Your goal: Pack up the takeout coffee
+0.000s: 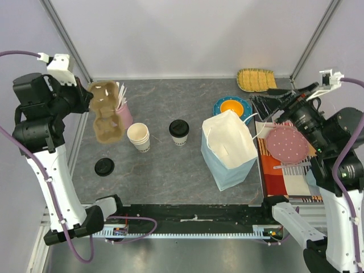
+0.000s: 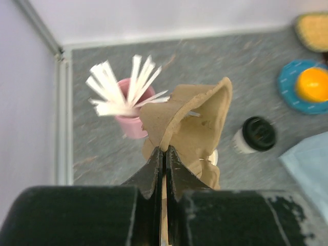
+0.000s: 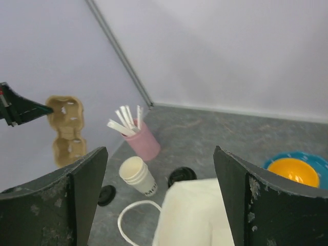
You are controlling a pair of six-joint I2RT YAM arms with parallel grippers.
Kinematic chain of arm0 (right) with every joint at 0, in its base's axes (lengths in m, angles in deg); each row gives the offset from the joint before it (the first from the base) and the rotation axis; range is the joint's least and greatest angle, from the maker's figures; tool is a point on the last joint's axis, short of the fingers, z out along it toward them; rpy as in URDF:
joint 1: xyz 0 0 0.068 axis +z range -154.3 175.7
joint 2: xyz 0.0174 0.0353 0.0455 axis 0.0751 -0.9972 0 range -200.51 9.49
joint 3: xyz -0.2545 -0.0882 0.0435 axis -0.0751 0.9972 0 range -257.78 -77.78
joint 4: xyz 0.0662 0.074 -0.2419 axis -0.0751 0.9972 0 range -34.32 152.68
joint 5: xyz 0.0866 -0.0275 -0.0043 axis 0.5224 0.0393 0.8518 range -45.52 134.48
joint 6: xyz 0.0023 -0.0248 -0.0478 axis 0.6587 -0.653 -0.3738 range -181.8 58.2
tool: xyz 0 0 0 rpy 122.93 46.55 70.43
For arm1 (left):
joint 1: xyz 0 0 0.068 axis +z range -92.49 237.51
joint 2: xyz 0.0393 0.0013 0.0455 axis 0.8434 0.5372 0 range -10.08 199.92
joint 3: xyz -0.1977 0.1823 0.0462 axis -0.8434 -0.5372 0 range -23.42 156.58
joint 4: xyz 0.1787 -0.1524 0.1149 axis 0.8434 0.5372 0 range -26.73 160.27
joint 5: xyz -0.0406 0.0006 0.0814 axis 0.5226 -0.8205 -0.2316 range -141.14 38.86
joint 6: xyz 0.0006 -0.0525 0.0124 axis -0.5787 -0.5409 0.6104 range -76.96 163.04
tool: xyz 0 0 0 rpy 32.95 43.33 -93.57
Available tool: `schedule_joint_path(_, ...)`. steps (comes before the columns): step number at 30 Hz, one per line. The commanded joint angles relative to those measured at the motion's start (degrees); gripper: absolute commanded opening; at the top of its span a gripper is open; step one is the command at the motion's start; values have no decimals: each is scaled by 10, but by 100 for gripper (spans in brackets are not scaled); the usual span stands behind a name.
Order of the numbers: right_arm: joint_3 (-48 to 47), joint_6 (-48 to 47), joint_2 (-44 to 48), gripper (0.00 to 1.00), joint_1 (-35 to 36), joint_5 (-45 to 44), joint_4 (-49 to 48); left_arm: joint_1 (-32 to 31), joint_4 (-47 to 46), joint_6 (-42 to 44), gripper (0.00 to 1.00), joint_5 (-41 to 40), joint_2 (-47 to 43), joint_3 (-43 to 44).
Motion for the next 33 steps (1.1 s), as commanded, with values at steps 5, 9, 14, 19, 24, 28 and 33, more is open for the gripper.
schedule_joint_path(5,-13,150,-106,83,26,67,-237,2,-48,-203,2,168,21,59)
schedule_joint_path(9,-74,104,-182,79,127,-8,-199,2,-78,-289,2,205,37,58)
schedule_joint_path(14,-257,-62,-337,84,343,-117,-31,2,-108,-344,2,222,45,71)
schedule_joint_path(19,-325,-95,-422,87,396,-94,19,1,-115,-354,2,241,44,81)
schedule_joint_path(24,-384,-119,-486,80,422,-115,54,2,-116,-359,2,247,46,78)
schedule_joint_path(28,-398,-114,-512,72,426,-104,58,2,-115,-361,2,253,48,81)
schedule_joint_path(33,-401,-111,-531,60,431,-87,56,2,-118,-360,2,254,52,87)
